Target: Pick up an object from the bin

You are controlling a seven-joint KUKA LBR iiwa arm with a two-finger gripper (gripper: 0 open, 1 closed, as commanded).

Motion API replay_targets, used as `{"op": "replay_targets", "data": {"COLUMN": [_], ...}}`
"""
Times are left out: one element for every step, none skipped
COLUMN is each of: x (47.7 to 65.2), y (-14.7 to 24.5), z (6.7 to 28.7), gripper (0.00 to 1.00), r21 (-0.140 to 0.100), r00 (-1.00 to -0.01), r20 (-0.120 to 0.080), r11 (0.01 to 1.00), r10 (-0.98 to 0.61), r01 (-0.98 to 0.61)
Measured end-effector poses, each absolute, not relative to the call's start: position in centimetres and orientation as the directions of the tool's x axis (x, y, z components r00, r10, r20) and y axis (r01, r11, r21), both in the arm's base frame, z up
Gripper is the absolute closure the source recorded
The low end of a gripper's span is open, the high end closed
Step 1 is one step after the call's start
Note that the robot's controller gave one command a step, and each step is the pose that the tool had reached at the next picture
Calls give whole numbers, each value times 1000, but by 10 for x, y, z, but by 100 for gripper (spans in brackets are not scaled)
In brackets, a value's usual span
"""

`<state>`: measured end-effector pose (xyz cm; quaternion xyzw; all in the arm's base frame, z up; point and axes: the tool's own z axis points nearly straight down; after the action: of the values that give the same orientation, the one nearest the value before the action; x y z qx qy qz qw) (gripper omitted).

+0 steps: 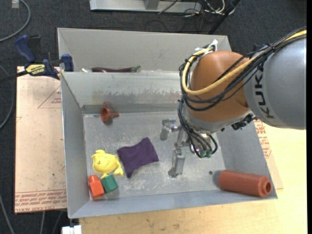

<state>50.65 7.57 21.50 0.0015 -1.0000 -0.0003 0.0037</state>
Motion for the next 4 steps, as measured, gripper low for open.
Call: {"op": "replay_targets", "data": {"x": [508,540,568,579], "y": [75,95,109,112], "z": [219,159,148,154], "gripper": [0,0,0,0], "r21": [1,2,3,2], "r00": [-1000,-997,-964,-976], "r20": [0,-4,4,-7], "r11": [1000,997,964,976], "r10": [0,-83,-267,-219], "r01": [0,-83,-267,-219]}}
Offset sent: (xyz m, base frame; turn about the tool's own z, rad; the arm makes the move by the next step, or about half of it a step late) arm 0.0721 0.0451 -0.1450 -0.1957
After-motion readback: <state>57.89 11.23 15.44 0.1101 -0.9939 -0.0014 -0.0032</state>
